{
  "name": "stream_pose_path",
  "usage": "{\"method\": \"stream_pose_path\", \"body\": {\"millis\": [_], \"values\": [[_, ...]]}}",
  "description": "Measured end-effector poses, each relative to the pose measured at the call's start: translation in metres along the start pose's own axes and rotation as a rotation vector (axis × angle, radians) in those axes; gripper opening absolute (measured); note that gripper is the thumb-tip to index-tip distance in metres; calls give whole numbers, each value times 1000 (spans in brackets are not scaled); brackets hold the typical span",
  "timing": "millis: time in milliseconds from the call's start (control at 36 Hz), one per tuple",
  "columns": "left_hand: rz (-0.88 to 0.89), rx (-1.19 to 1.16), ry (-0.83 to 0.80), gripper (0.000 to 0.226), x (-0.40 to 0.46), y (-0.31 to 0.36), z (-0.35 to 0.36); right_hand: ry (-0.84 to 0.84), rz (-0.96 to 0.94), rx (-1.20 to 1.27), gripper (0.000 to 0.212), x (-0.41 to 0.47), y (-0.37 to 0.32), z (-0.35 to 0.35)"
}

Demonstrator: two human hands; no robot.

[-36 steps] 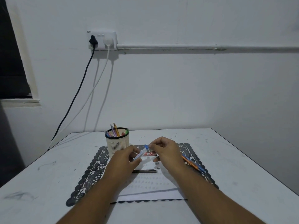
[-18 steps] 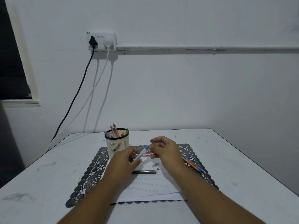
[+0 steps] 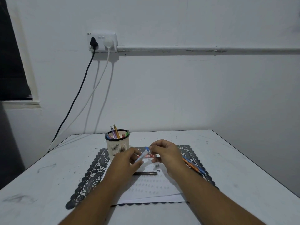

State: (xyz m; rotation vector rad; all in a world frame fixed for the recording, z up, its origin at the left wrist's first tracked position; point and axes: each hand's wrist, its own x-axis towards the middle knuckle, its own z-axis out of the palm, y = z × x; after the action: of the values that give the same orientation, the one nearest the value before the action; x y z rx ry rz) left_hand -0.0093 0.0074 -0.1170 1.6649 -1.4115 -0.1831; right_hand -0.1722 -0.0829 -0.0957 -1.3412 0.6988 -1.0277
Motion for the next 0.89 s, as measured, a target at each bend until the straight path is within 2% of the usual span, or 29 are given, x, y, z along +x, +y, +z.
{"method": "stream_pose_path", "body": {"millis": [417, 889], "values": [[4, 4, 0, 21, -1, 1, 3, 23, -164, -182, 4, -2, -2, -1], [-7, -13, 5, 22, -1, 1, 3, 19, -135, -79, 3, 2, 2, 0]]}}
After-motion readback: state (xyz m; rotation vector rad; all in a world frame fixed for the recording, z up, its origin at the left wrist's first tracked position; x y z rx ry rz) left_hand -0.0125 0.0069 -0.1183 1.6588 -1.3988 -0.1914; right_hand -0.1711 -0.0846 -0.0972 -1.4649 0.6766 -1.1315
